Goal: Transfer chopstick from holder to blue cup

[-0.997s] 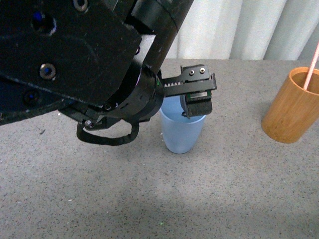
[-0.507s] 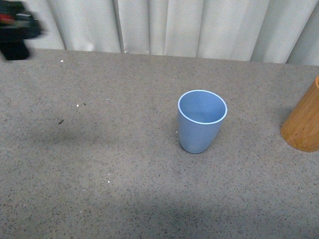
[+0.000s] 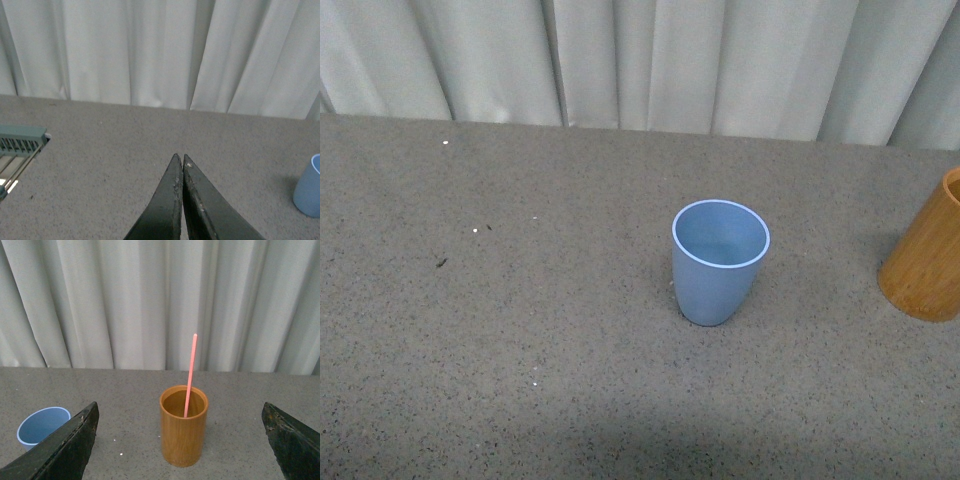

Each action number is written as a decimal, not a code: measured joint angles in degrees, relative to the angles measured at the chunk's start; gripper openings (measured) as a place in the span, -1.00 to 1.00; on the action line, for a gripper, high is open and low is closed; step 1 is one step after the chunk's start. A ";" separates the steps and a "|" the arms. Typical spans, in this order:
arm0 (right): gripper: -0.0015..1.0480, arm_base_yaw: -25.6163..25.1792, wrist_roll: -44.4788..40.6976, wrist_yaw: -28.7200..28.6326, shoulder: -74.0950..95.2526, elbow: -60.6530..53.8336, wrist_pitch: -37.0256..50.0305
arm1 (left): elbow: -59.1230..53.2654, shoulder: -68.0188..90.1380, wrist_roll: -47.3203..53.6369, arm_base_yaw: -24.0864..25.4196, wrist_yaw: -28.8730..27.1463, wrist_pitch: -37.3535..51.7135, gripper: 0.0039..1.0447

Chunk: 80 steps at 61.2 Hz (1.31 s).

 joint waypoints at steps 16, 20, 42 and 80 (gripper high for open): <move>0.82 0.00 0.00 -0.07 0.00 0.00 0.00 | 0.00 -3.37 0.00 0.00 -0.02 -1.14 -0.93; 0.82 0.00 -0.02 -0.02 0.00 0.00 0.00 | 0.00 -3.39 0.00 0.00 0.00 -1.14 -0.93; 0.82 -6.56 5.53 7.30 33.75 5.55 29.70 | 0.00 -3.43 0.00 0.00 0.02 -1.14 0.29; 0.82 -8.24 5.64 -2.73 89.68 42.18 21.94 | 0.00 -3.43 0.09 0.00 -0.04 -1.14 0.88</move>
